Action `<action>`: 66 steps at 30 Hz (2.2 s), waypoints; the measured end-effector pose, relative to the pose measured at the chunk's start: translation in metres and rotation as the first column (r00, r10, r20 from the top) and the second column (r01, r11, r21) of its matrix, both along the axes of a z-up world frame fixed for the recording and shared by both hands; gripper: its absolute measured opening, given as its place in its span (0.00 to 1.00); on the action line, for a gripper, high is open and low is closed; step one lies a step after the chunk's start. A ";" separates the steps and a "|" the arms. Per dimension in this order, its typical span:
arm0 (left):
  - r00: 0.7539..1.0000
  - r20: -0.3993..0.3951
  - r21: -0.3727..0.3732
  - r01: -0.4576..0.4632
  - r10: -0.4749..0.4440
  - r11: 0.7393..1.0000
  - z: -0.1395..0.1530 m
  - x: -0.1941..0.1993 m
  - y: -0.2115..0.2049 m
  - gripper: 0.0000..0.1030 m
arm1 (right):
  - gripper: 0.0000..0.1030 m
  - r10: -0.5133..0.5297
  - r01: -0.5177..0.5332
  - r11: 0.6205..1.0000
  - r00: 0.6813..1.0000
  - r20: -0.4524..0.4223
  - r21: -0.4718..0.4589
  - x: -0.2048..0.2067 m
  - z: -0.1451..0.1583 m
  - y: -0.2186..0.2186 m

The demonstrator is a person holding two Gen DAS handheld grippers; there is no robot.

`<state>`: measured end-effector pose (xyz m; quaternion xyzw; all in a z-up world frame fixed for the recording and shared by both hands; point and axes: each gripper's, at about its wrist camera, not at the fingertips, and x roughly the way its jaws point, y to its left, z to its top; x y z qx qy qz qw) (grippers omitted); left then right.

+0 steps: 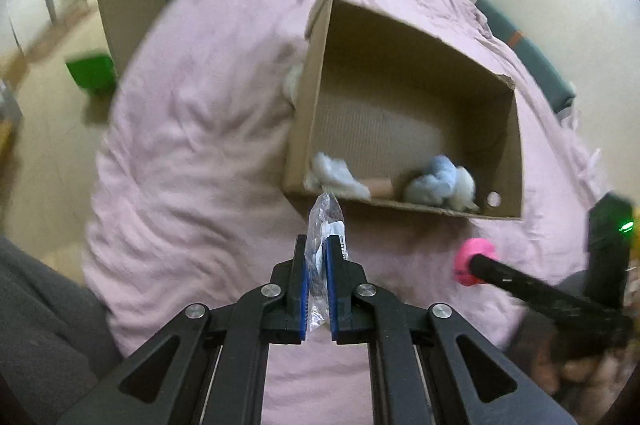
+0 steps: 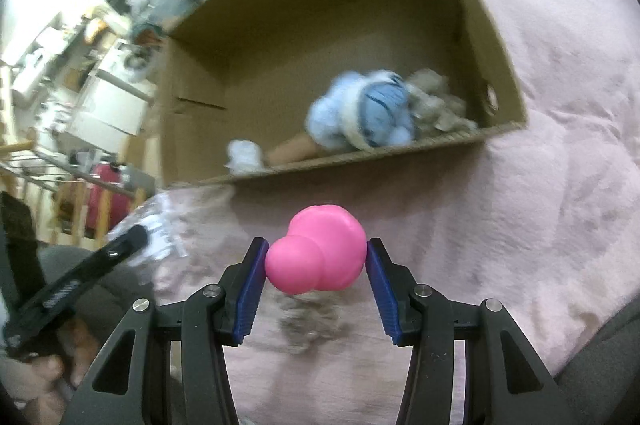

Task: Organize soft objects
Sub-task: 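Carry both items into the box and open both tools to release them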

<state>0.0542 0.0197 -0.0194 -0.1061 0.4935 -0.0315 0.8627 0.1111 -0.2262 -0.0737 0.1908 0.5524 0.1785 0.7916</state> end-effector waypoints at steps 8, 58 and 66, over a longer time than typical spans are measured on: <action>0.978 0.189 0.137 0.065 -0.091 0.988 0.049 0.018 -0.018 0.07 | 0.51 0.011 -0.028 0.995 0.986 0.166 0.100 0.008 0.051 -0.003; 0.989 0.121 0.157 0.070 -0.090 0.985 0.002 0.076 -0.026 0.08 | 0.59 -0.025 0.022 0.999 0.996 0.080 0.041 0.054 0.004 -0.005; 0.982 0.176 0.169 0.043 -0.073 0.985 0.011 0.069 -0.027 0.66 | 0.73 -0.080 0.069 0.993 0.989 0.127 0.094 0.052 0.016 -0.014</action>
